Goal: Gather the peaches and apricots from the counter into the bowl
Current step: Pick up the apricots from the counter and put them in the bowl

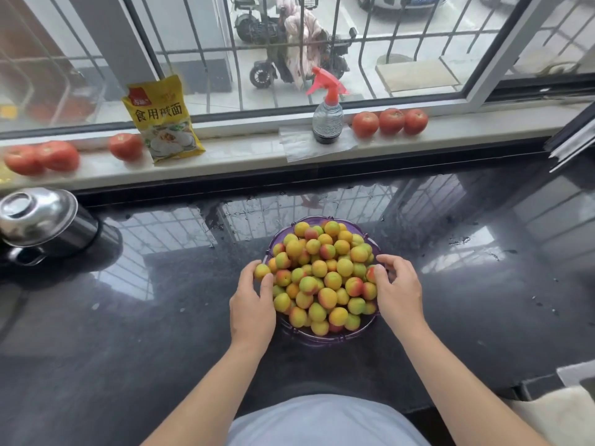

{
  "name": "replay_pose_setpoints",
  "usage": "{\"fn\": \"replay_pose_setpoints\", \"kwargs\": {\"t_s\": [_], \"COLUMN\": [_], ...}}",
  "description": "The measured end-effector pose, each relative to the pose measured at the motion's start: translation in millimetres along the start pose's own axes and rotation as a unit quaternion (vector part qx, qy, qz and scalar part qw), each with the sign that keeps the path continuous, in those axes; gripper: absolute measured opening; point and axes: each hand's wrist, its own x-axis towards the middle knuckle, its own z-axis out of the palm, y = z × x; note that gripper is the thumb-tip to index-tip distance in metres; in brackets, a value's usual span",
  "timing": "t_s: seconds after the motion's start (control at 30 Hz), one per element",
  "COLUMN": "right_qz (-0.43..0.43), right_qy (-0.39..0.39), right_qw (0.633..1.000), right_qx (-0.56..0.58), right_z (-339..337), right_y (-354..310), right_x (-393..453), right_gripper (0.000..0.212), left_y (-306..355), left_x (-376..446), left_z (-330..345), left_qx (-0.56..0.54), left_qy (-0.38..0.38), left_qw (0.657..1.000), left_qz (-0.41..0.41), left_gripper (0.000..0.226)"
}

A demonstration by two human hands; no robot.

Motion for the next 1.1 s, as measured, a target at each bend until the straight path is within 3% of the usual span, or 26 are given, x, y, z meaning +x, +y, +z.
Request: {"fn": "replay_pose_setpoints", "kwargs": {"t_s": [0.13,0.23,0.43,0.53,0.67,0.8,0.93,1.1], "right_qz": [0.003,0.002,-0.006,-0.028,-0.046,-0.045,-0.045,-0.040], "right_qy": [-0.001,-0.005,-0.013,-0.014,-0.018,-0.030,-0.027,-0.029], "right_qw": [1.000,1.000,1.000,0.999,0.998,0.998,0.998,0.998], "right_qx": [-0.005,-0.009,-0.020,-0.036,-0.038,-0.044,-0.037,-0.032], "right_z": [-1.3,-1.8,-2.3,-1.3,-4.7,-7.4,-9.6,-12.7], "right_y": [1.6,2.1,3.9,6.8,12.2,10.4,10.9,13.9], "right_x": [-1.7,-3.5,-12.2,-21.0,-25.3,-25.5,-27.4,-32.4], "right_gripper": [0.014,0.013,0.015,0.017,0.021,0.025,0.027,0.027], "left_y": [23.3,35.8,1.4,-23.2,-38.3,-34.3,-12.9,-3.3], "left_x": [12.2,22.2,1.3,-15.8,-19.0,-13.5,-15.8,-5.2], "left_z": [16.2,24.4,10.7,12.3,11.4,10.7,20.7,28.7], "left_qx": [0.082,0.103,0.038,0.132,0.228,0.232,0.256,0.253], "left_qy": [-0.068,-0.113,-0.005,0.029,-0.008,0.019,-0.014,-0.008], "left_qw": [0.983,0.976,0.997,0.984,0.954,0.946,0.892,0.898], "left_qz": [0.149,0.154,0.062,0.113,0.195,0.225,0.372,0.361], "left_gripper": [0.038,0.038,0.043,0.032,0.024,0.030,0.043,0.039]}}
